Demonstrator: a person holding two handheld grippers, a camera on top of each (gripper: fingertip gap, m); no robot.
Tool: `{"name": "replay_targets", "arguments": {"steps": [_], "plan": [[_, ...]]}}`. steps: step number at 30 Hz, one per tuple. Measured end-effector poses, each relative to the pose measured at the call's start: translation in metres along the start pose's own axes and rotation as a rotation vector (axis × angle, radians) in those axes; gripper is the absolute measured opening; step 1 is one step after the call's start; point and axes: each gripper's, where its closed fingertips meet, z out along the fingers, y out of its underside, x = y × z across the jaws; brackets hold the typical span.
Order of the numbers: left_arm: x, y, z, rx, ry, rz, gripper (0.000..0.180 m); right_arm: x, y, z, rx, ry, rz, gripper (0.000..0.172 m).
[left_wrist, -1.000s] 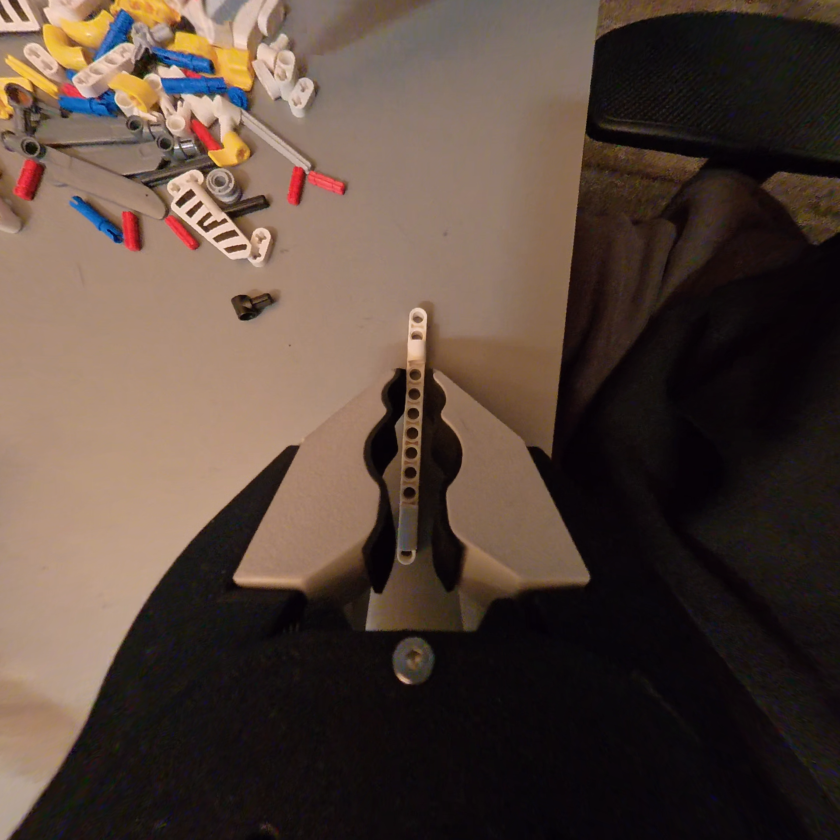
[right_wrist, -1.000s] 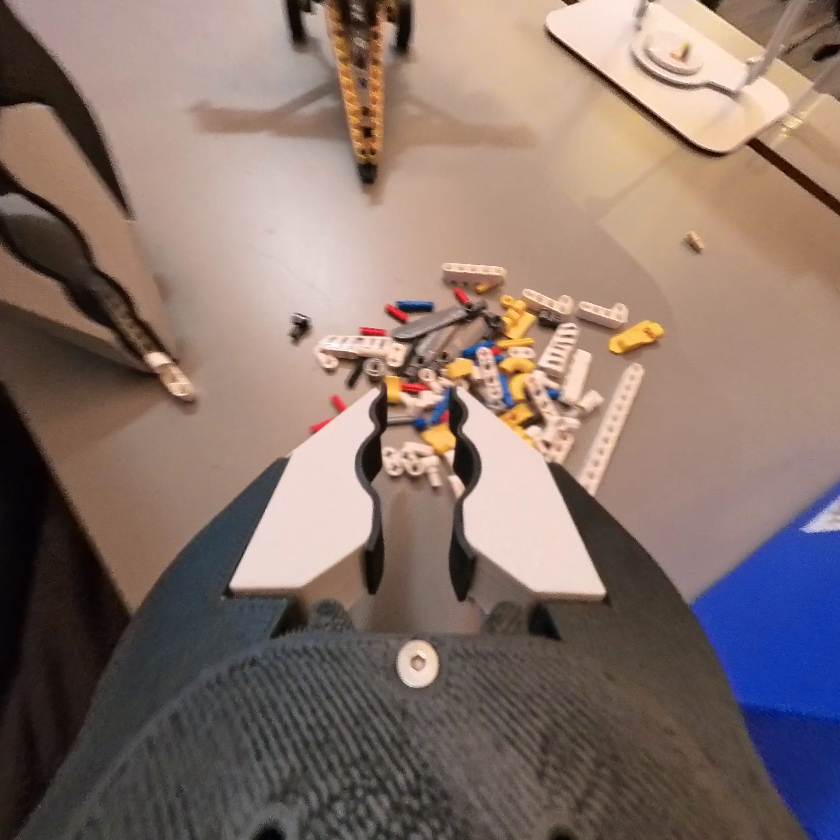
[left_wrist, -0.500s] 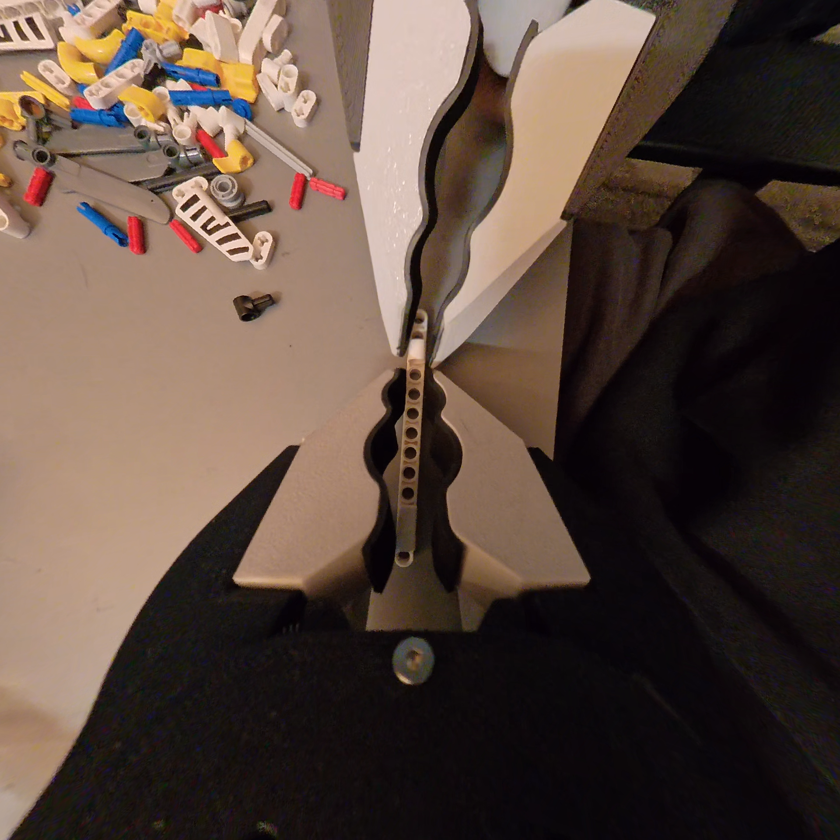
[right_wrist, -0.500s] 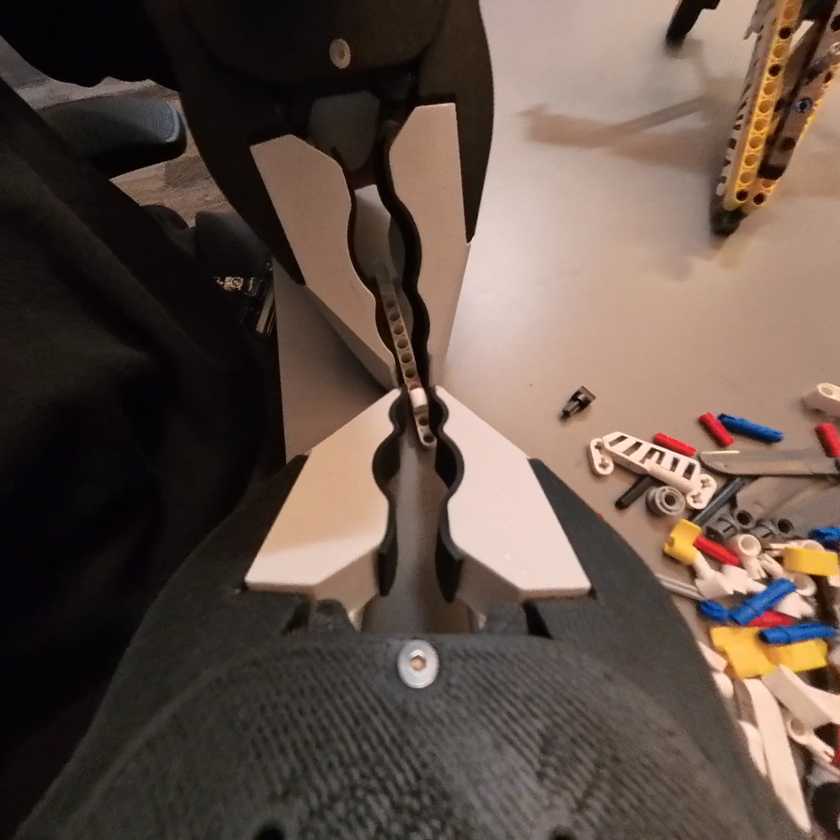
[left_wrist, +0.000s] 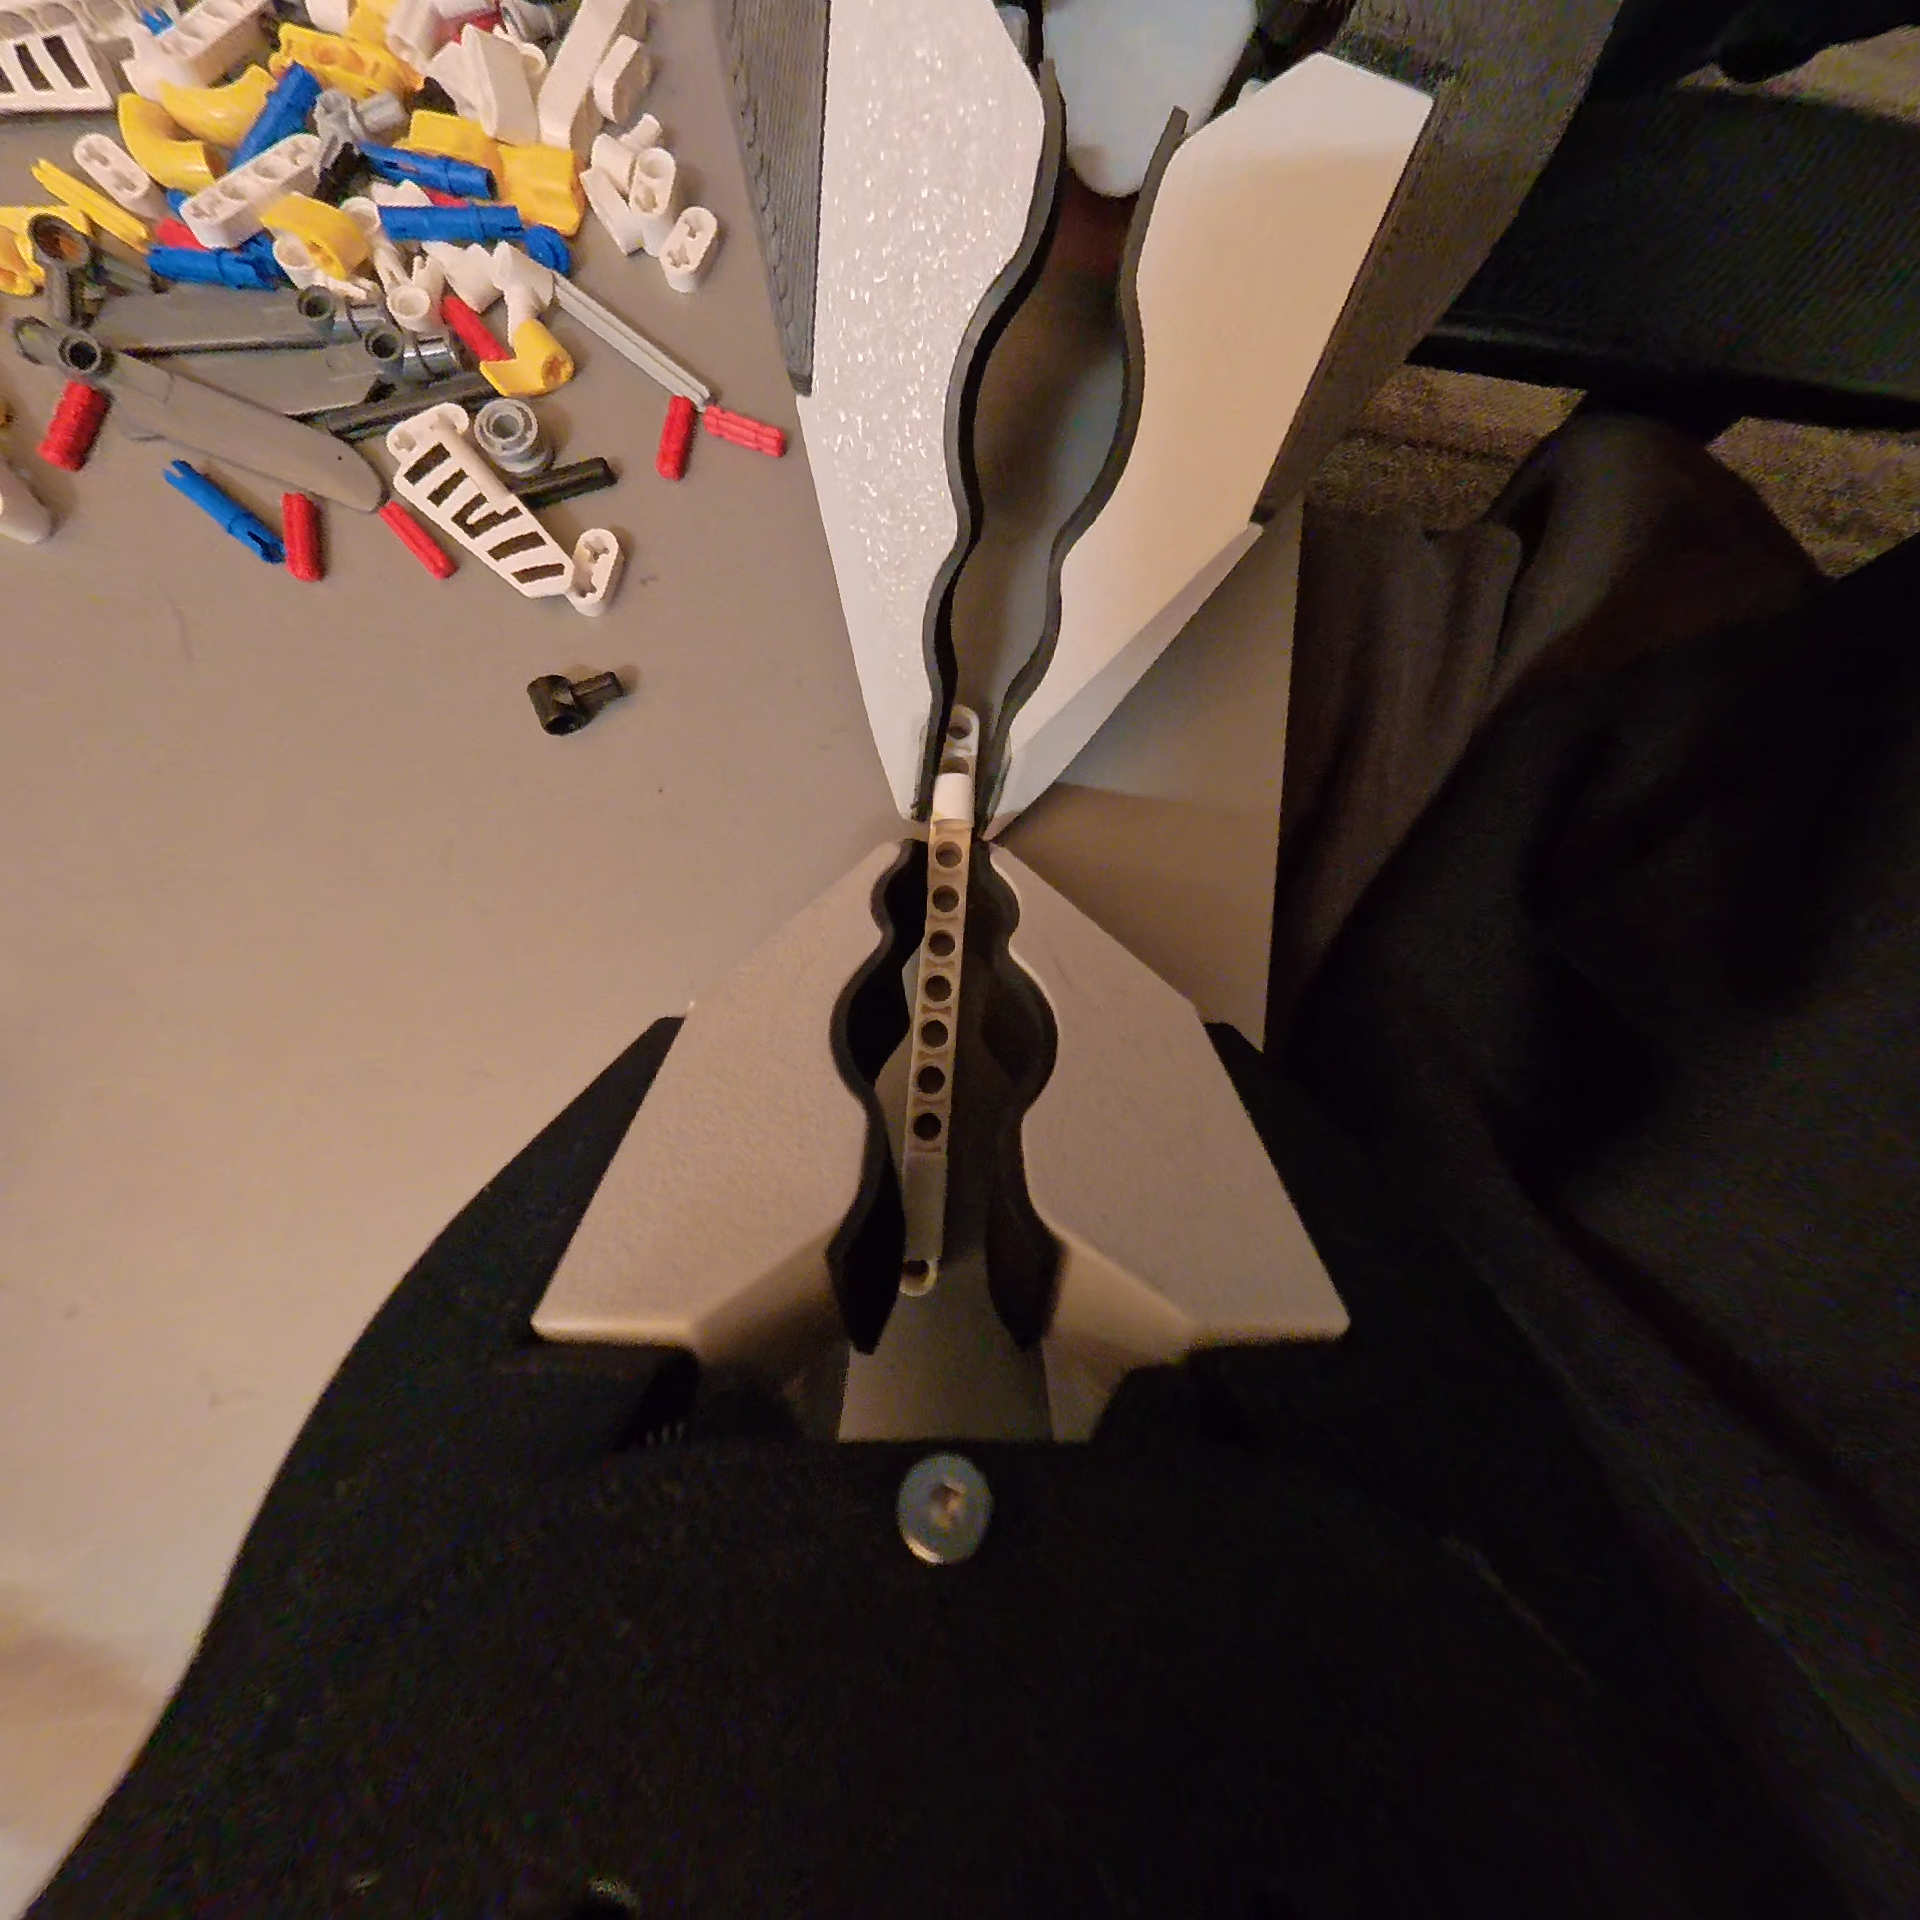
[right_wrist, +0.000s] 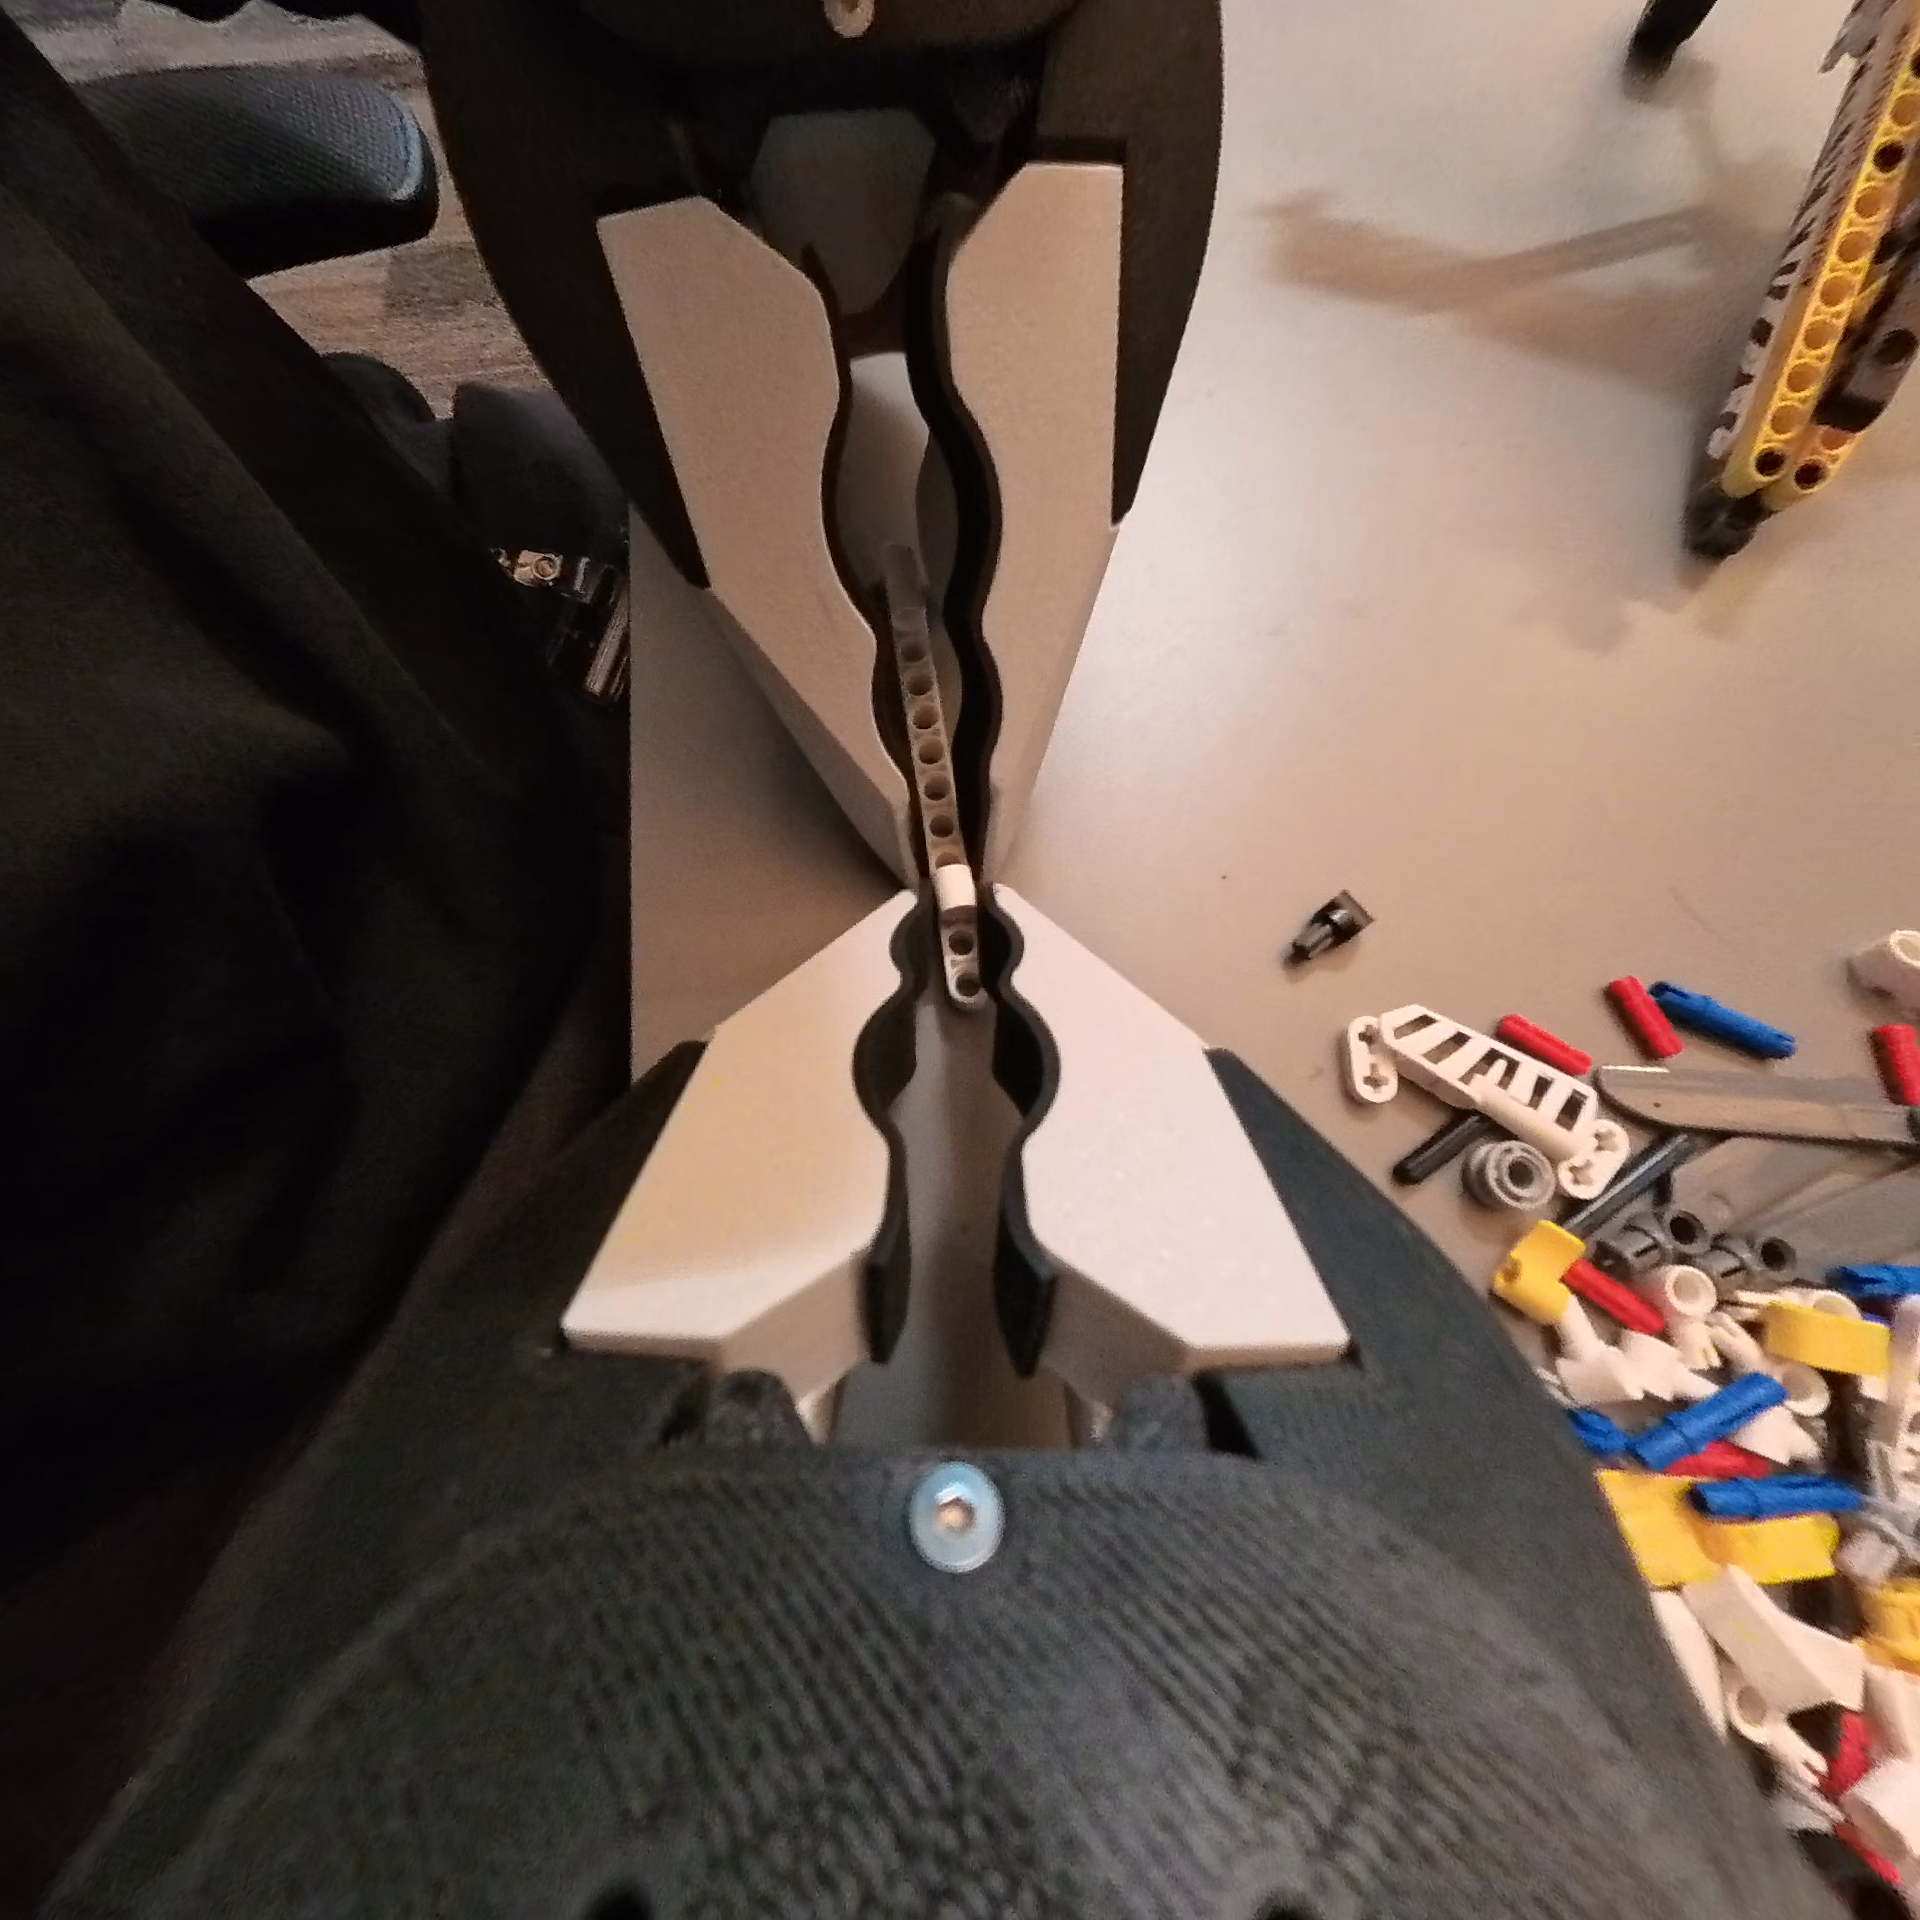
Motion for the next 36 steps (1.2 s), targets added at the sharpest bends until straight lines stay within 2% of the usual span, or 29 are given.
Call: {"name": "replay_targets", "arguments": {"steps": [8,15,24,32,33,35,36], "plan": [[-0.003,0.0,0.001,-0.072,-0.081,0.072,0.01,0.003,-0.002,-0.002,0.012,-0.018,0.052,0.004],[0.0,0.0,0.001,-0.075,-0.026,0.052,0.01,-0.001,-0.002,-0.002,0.014,-0.058,0.057,0.004],[-0.003,-0.002,0.002,-0.065,-0.017,0.036,0.01,0.004,-0.003,-0.004,0.021,0.071,-0.052,0.003],[-0.007,-0.002,0.002,-0.086,-0.032,0.051,0.01,0.009,-0.004,-0.005,0.037,-0.055,0.131,0.003],[-0.007,-0.002,0.002,-0.087,-0.027,0.047,0.01,0.009,-0.009,-0.008,0.078,-0.072,0.155,0.006],[-0.005,-0.004,0.004,-0.078,-0.024,0.056,0.01,0.02,-0.064,-0.044,0.489,-0.226,0.421,0.004],[-0.001,-0.006,0.006,-0.067,-0.01,0.057,0.01,0.032,-0.062,-0.047,0.499,-0.208,0.47,0.005]]}}
